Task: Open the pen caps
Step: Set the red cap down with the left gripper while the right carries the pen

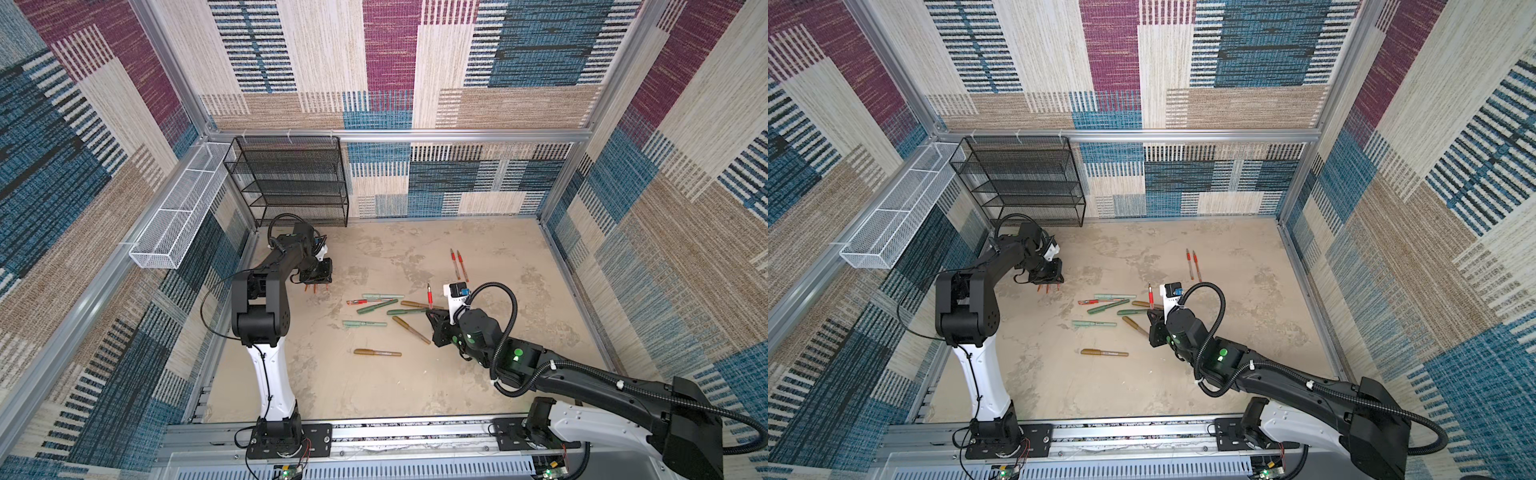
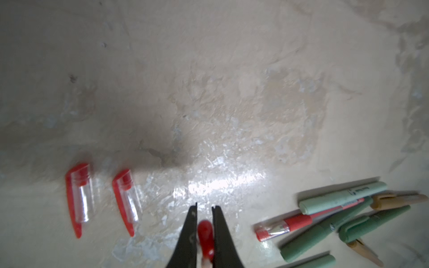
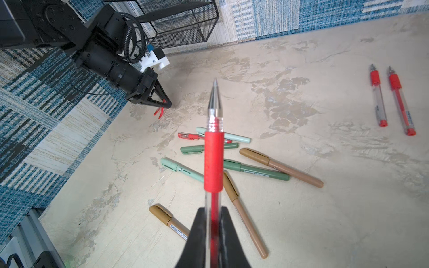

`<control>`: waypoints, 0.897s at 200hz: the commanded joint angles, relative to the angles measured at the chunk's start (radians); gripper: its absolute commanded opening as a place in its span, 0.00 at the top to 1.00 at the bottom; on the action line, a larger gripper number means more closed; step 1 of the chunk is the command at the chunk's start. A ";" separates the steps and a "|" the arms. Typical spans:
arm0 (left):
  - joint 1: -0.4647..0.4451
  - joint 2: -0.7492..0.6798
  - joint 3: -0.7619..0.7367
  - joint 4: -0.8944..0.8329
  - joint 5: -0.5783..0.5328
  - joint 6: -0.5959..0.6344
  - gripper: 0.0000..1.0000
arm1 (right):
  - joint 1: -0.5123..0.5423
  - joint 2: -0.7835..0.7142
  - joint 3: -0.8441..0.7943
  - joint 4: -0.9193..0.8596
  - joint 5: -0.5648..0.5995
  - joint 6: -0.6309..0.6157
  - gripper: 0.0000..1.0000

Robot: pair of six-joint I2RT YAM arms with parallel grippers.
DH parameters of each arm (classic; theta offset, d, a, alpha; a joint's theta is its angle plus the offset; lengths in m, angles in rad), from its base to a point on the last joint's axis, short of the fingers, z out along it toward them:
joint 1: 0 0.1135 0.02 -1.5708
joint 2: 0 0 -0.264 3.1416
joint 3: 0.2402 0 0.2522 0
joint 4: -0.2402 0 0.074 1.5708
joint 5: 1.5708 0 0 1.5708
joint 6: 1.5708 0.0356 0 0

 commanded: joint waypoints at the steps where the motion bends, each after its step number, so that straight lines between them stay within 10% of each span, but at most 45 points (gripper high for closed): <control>1: 0.001 0.036 0.033 -0.062 -0.028 0.026 1.00 | -0.001 -0.011 0.001 0.005 0.010 0.016 1.00; 179: 0.002 0.072 0.147 -0.144 -0.071 0.036 0.63 | -0.002 -0.091 0.024 -0.088 0.073 0.000 1.00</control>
